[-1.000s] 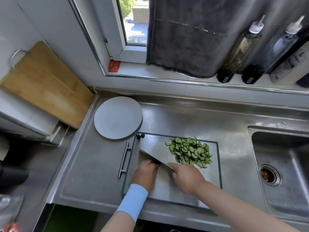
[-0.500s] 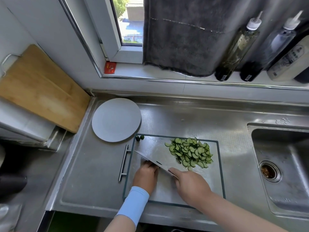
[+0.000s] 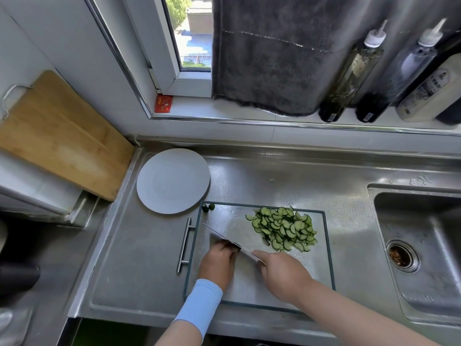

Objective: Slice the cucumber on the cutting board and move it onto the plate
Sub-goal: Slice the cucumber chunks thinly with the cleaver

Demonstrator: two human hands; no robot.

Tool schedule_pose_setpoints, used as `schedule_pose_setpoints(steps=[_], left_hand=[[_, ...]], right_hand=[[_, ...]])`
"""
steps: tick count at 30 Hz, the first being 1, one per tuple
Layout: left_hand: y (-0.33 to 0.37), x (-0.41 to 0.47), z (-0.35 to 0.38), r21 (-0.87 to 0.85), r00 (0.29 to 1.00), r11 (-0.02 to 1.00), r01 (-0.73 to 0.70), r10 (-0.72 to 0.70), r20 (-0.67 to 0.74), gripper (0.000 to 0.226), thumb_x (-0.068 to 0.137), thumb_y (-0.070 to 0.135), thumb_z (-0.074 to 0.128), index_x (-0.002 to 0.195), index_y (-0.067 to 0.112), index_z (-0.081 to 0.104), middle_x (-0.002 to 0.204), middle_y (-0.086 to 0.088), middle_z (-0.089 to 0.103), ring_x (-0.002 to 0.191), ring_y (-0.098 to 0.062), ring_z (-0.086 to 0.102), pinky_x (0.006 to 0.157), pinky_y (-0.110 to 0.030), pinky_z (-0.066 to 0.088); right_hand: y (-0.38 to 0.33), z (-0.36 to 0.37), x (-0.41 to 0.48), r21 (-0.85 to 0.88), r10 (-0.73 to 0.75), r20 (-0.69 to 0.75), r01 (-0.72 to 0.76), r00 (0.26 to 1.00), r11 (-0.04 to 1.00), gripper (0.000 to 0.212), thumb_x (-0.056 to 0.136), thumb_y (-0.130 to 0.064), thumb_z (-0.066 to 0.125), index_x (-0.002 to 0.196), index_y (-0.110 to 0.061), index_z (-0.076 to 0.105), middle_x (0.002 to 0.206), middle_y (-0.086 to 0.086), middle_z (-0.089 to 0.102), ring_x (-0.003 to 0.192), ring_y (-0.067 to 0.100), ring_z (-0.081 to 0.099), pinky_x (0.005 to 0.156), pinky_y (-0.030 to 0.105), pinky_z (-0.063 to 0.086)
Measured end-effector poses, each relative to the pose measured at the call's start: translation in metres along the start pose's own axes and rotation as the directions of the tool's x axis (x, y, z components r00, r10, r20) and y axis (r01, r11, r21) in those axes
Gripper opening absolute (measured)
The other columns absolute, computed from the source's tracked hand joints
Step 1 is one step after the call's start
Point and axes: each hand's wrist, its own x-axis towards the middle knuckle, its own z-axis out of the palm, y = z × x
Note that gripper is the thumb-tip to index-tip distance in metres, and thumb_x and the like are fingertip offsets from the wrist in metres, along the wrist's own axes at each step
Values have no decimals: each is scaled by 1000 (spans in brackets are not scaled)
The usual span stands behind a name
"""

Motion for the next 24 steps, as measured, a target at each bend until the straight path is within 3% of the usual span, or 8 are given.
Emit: schedule_pose_setpoints(steps=[4,7,12,16,24], left_hand=[[-3,-1,4,-34,1000,999,22,-22,7,21,64,5,84,75,20,74,80,5,66,72,-13,61,56,-17,46],[-3,-2,3,-37,999,999,29,-29,16,20,66,5,83,76,20,74,81,5,66,73,-14,61,56,-18,48],[-1,-2,2,-36,998,998,53,-51,32,20,65,7,84,75,22,74,79,2,66,71,-18,63,53,-19,48],[3,-2,-3,2,999,999,38,-38,30,25,62,6,84,76,23,74,81,2,67,69,-19,64,53,-20,49],[8,-1,-9,30,1000,999,-15,16,-11,29,57,6,88,75,24,75,77,5,66,70,-14,63,56,-15,46]], right_hand=[[-7,0,9,23,6,9,-6,1000,1000,50,101,-18,35,146,-34,47,121,6,70,109,28,63,85,33,51],[-10,0,12,29,10,15,-10,1000,1000,53,99,-17,35,147,-37,45,121,6,69,108,28,63,80,30,48],[-11,4,5,3,-3,-18,3,1000,1000,52,100,-19,35,148,-36,43,113,10,69,100,31,62,76,33,47],[-7,5,-10,-56,-18,-44,16,999,998,47,99,-19,35,141,-37,46,94,6,68,78,27,54,66,34,42],[0,0,-26,-32,-33,-47,31,998,999,37,99,-18,35,128,-35,51,80,1,60,72,23,48,60,35,34]])
